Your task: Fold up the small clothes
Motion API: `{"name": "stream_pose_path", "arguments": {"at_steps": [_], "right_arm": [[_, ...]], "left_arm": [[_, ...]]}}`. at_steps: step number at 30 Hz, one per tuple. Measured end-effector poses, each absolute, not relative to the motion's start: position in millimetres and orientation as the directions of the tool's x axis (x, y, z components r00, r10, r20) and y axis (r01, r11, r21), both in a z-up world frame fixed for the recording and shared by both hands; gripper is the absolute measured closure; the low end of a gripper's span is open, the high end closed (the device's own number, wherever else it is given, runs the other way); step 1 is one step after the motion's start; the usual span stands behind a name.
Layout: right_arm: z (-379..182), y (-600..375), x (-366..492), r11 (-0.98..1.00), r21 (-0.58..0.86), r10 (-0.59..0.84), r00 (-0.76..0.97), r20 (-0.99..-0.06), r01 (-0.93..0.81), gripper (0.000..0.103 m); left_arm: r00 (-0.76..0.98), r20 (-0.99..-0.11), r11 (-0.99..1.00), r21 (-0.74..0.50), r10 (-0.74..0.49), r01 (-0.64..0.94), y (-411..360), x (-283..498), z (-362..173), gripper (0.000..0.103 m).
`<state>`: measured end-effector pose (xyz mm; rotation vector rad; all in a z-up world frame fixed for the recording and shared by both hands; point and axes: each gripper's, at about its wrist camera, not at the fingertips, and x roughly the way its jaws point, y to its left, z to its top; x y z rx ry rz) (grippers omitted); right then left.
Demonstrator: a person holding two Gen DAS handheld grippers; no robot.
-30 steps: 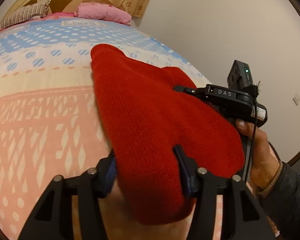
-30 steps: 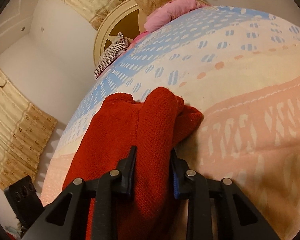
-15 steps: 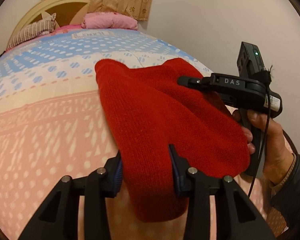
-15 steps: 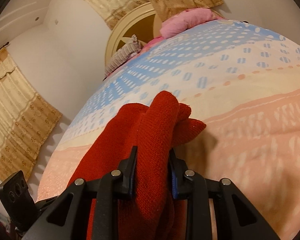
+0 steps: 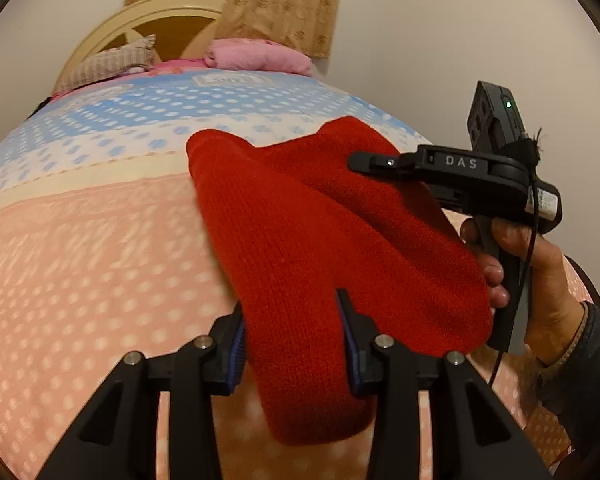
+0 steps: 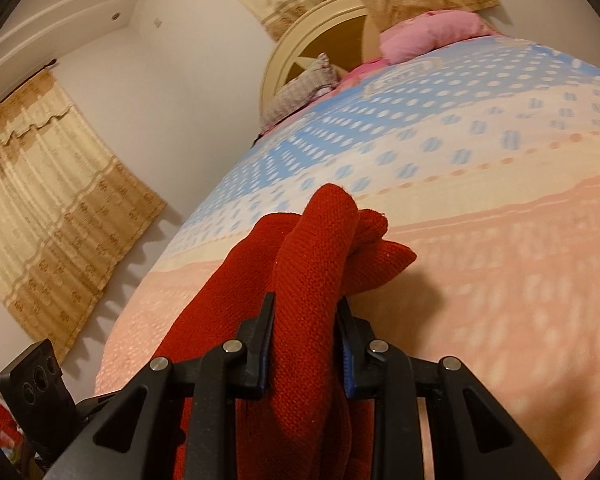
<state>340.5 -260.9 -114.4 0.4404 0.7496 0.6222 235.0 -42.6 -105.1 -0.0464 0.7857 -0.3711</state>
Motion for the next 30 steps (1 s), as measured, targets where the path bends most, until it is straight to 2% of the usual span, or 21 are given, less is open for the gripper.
{"name": "stream_pose_path", "arguments": {"at_steps": [9, 30], "right_arm": [[-113, -194, 334, 0.675, 0.594, 0.732, 0.500, -0.463, -0.438, 0.076], [-120, -76, 321, 0.583, 0.606, 0.812, 0.352, -0.466, -0.541, 0.076]], "left_arm": [[0.702, -0.660, 0.963, -0.155, -0.267, 0.220, -1, 216, -97, 0.062], [0.758, -0.641, 0.990, -0.131, -0.122, 0.049, 72, 168, -102, 0.063]]}}
